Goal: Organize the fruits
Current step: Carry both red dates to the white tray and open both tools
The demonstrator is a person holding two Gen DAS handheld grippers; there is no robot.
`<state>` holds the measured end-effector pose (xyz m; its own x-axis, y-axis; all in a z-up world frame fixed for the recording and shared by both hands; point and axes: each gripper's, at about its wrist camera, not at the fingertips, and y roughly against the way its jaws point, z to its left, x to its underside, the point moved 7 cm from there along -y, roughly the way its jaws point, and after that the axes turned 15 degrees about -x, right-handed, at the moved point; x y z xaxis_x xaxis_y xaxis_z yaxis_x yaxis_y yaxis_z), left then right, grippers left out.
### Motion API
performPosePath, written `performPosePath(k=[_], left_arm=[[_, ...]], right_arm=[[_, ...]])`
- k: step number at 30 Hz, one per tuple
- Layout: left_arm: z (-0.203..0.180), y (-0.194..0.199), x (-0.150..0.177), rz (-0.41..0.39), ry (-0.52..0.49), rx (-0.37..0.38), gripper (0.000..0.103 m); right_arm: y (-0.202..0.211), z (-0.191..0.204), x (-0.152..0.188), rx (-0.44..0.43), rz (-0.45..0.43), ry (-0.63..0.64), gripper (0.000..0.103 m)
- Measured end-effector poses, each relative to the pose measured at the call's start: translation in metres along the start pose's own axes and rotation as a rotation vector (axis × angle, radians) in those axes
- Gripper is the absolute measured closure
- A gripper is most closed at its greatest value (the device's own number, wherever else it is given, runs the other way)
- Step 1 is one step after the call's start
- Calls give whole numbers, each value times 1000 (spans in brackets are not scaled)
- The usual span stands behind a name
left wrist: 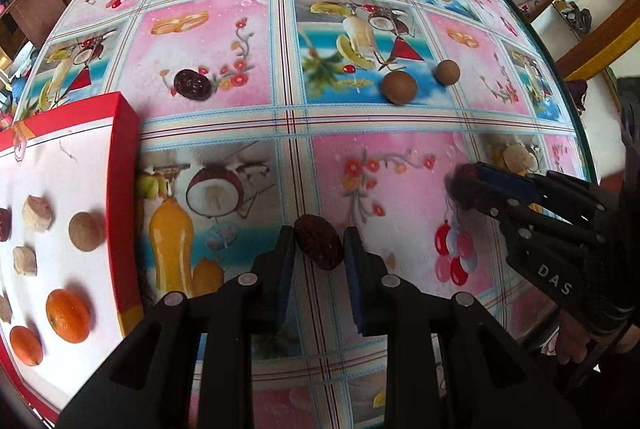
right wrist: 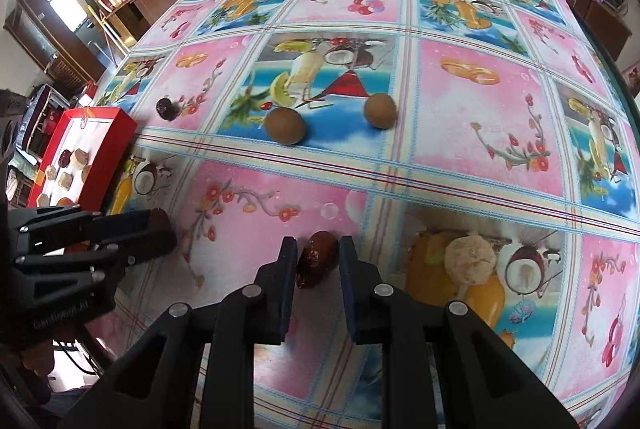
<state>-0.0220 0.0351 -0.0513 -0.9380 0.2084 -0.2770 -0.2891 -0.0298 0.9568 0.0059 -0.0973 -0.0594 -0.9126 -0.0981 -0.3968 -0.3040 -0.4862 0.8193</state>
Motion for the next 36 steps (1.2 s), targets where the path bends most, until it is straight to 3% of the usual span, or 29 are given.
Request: performPosePath(k=[12,24,36], left_arm=[[25,28,-5,-86,59,-25,77],[78,64,-4,-188,126,-148,77],[131,72,7,-199,199,-229,76]], right_arm=[[-5,28,-15,-10,-13,71,84],[-20,75,-35,-45,-15,159,84],[-33,134,-52,-124,-28,230,84]])
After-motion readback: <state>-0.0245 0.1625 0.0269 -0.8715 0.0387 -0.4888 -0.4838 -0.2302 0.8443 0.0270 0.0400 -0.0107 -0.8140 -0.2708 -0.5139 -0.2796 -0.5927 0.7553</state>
